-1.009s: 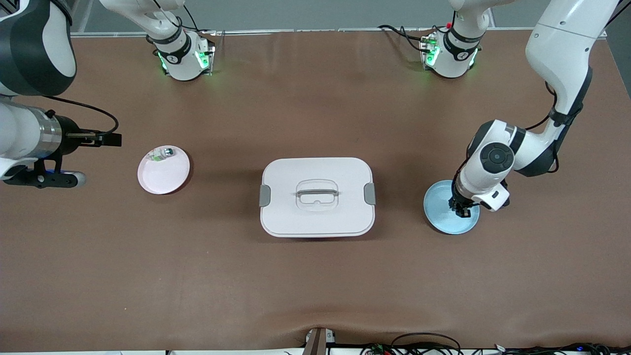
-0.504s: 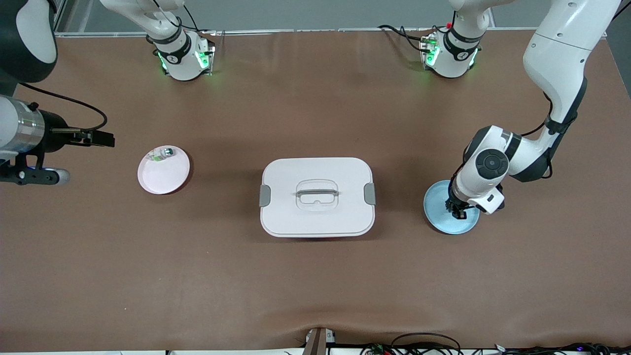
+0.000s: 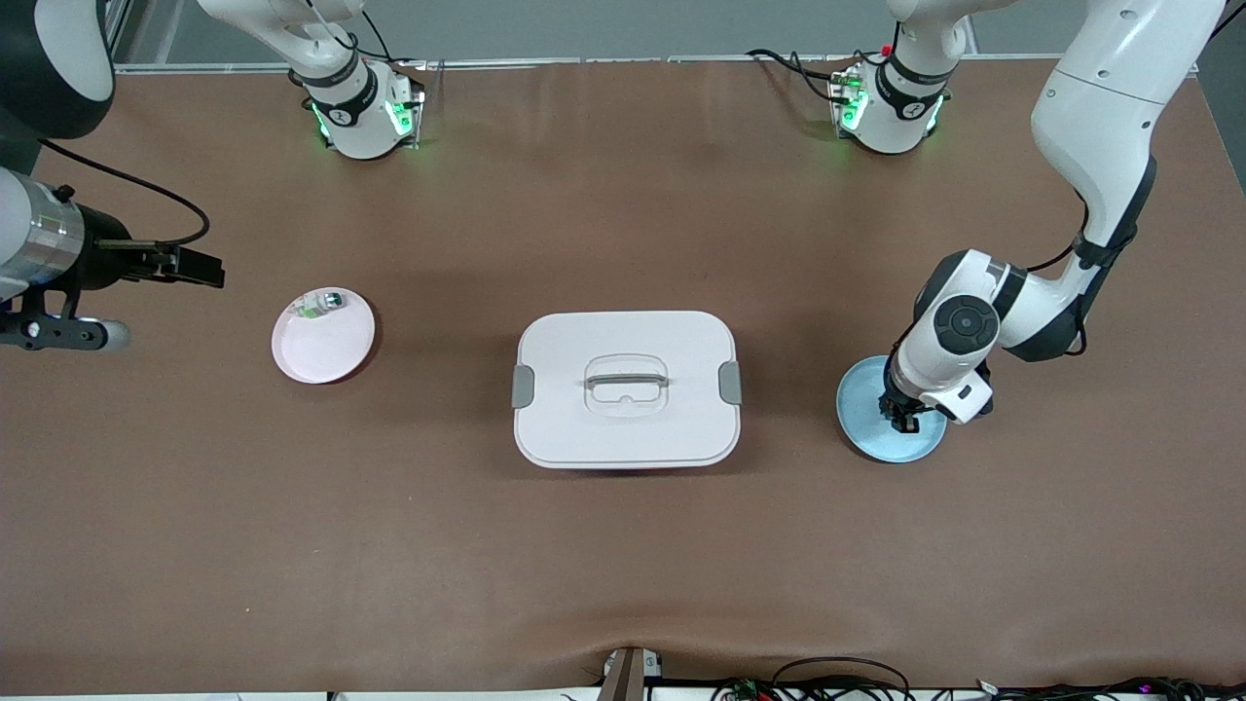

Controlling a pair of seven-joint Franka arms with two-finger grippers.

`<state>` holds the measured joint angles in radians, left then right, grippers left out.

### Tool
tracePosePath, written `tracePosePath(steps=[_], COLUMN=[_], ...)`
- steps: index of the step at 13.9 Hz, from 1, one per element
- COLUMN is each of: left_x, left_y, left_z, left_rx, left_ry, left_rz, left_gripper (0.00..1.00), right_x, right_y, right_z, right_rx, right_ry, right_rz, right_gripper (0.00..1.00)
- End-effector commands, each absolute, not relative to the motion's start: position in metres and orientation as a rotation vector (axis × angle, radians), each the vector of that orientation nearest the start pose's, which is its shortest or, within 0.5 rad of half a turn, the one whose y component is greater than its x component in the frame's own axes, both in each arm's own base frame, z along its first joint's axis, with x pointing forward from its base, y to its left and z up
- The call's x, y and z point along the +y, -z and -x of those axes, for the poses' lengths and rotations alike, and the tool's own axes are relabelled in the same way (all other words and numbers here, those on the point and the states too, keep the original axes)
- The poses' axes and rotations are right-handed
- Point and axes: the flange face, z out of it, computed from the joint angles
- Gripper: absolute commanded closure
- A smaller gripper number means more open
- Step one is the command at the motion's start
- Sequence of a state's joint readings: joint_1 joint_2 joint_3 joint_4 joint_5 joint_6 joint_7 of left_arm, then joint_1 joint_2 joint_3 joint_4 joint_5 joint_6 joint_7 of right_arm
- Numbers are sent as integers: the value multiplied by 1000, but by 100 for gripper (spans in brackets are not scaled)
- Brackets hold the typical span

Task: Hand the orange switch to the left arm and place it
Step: 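Lower the switch onto the light-blue plate with the left gripper, then open the left gripper to release the switch on the plate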

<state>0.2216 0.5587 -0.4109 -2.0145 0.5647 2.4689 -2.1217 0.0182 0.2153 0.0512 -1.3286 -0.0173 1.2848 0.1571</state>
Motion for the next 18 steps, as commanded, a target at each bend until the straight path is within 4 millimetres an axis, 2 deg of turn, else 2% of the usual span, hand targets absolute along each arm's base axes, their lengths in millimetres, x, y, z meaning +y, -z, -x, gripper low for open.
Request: tracePosePath(steps=[1, 7, 10, 11, 13, 16, 17, 18], left_x=[-112, -121, -120, -117, -95, -92, -92, -92], left_y=[-192, -213, -215, -213, -219, -232, -240, -251], left_z=[-595, -614, -619, -619, -624, -626, -624, -620], left_rx=[-2148, -2238, -2249, -2254, -2290, -2338, -2339, -2266], left_ry=[198, 235, 237, 232, 244, 212, 167, 127], left_rz=[2213, 2173, 2167, 2159, 2123, 2102, 2126, 2221], left_gripper=[0, 0, 0, 0, 0, 0, 0, 0], right_x=[18, 5, -7, -10, -11, -14, -13, -14], right_y=[-599, -610, -610, -612, -616, -621, -624, -627], right_z=[-577, -576, -569, -569, -570, -574, -575, -577], right_rx=[205, 244, 283, 293, 295, 297, 295, 294], right_ry=[-357, -264, -184, -170, -139, -77, -53, -16], right_rz=[3116, 3119, 3117, 3116, 3109, 3108, 3109, 3111], right_gripper=[0, 0, 0, 0, 0, 0, 0, 0])
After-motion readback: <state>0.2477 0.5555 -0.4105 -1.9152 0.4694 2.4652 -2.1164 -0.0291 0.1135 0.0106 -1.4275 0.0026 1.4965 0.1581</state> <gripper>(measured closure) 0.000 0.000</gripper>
